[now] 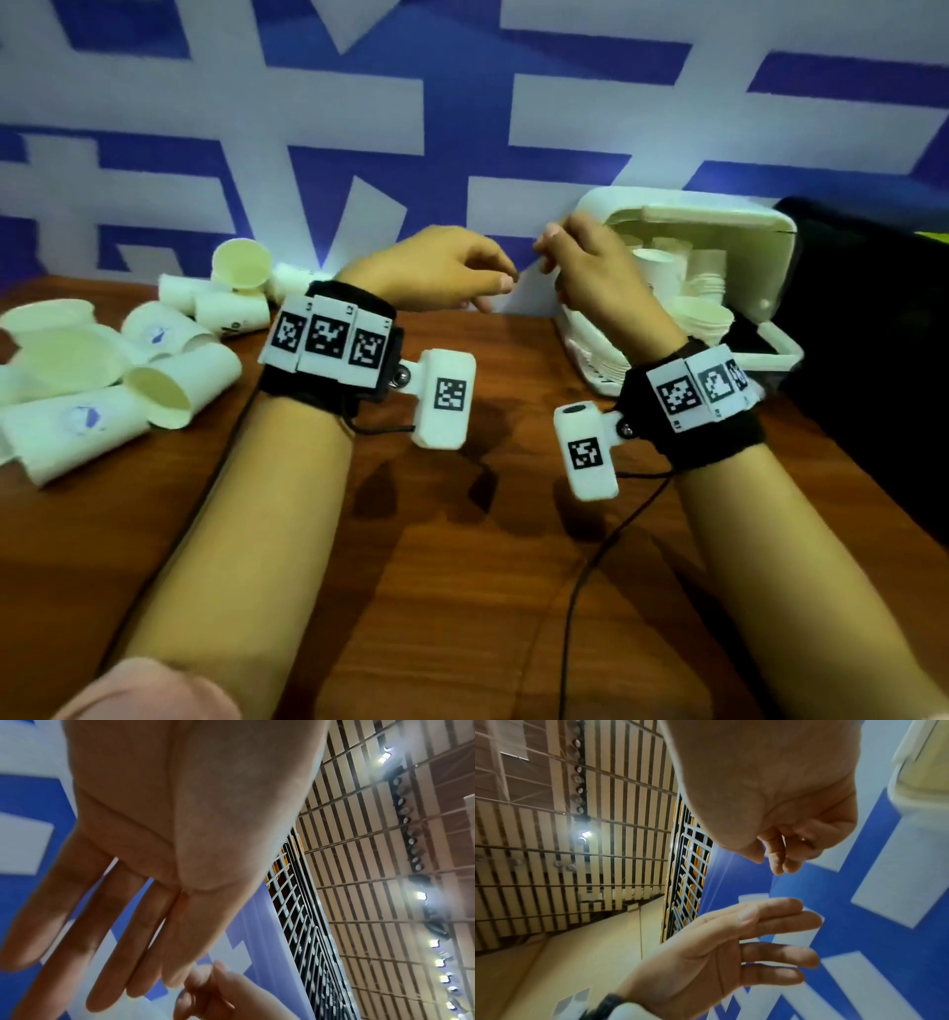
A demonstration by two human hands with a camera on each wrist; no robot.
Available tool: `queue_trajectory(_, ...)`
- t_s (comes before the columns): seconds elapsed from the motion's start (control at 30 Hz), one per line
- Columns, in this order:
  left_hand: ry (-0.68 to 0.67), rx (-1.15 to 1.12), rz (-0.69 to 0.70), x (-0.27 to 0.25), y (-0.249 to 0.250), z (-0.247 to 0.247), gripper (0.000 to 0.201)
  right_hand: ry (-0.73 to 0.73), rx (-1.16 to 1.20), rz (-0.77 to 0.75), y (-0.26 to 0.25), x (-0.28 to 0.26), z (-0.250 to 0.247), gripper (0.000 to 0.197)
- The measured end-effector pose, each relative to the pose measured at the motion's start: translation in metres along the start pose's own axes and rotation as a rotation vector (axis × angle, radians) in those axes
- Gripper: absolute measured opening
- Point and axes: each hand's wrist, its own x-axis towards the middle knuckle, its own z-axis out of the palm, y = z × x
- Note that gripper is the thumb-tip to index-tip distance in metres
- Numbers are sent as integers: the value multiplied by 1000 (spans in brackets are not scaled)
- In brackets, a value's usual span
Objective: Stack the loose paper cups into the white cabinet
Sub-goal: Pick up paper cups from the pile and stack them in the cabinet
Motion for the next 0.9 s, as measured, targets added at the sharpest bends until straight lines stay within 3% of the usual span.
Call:
queue_trajectory(0.17, 2, 72, -174, -49, -51, -41, 24, -196, 19, -41, -31, -18, 61, 26)
queue_trajectory(0.5, 330, 76, -501, -109, -147, -104, 21, -529, -97, -118, -87, -15, 173, 29)
queue_trajectory(0.7, 152, 121, -853, -118, -186, -118, 36, -682, -66, -104, -88, -22, 221, 42)
queue_trajectory(0.9, 67, 110, -1004, -112, -214, -116, 48, -821, -85, -59, -82, -30, 259, 69)
